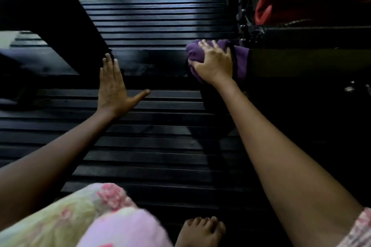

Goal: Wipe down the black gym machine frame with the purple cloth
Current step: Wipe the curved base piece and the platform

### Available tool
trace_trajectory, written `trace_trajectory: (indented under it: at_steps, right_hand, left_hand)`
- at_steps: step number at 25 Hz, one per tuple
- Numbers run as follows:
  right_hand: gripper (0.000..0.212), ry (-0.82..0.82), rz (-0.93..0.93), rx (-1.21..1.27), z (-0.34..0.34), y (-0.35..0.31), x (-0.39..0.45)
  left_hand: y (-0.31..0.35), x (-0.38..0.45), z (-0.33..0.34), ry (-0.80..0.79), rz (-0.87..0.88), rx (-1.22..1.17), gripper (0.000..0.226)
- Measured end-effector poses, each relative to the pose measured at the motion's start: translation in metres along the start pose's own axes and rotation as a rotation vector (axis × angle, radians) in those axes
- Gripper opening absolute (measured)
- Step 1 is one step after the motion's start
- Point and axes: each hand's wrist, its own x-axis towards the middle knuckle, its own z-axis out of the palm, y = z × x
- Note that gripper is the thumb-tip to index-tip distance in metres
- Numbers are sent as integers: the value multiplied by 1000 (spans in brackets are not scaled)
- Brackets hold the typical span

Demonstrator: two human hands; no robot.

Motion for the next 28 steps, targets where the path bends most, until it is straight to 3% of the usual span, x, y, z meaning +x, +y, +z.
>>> trace_trajectory:
  at_steps: [3, 7, 10, 14, 19, 23, 24, 26, 27, 28]
  right_hand:
    - [66, -73, -99, -4, 19, -44, 10]
    - [65, -140, -190, 20, 38, -96, 18]
    - [64, -208, -280, 16, 47, -133, 17]
    - [66, -303, -475, -12, 56, -159, 10]
    - [64, -265, -574, 22, 50, -137, 1]
    - [58, -120, -580, 20, 52, -119, -15]
    - [56, -74, -576, 28, 49, -113, -18]
    - [47, -11, -514, 108, 38, -98, -24]
    - [41, 13, -459, 182, 32, -90, -28]
    - [37, 11, -382, 296, 27, -83, -30]
  left_hand:
    - [-2, 3, -1, 35, 9, -101, 118]
    - [-9, 0, -9, 185, 126, -348, 89]
    - [-16, 4, -19, 277, 114, -470, 78]
    - [-27, 7, -27, 276, 154, -479, 72]
    - [-18, 3, -27, 169, 140, -507, 74]
    - [-2, -5, -28, 180, 164, -529, 66]
    - [5, -10, -27, 209, 135, -554, 61]
    - [20, -4, -34, 294, -103, -779, 41]
    - [26, 7, -45, 277, -253, -924, 26]
    - [41, 2, -49, 159, -327, -1096, 15]
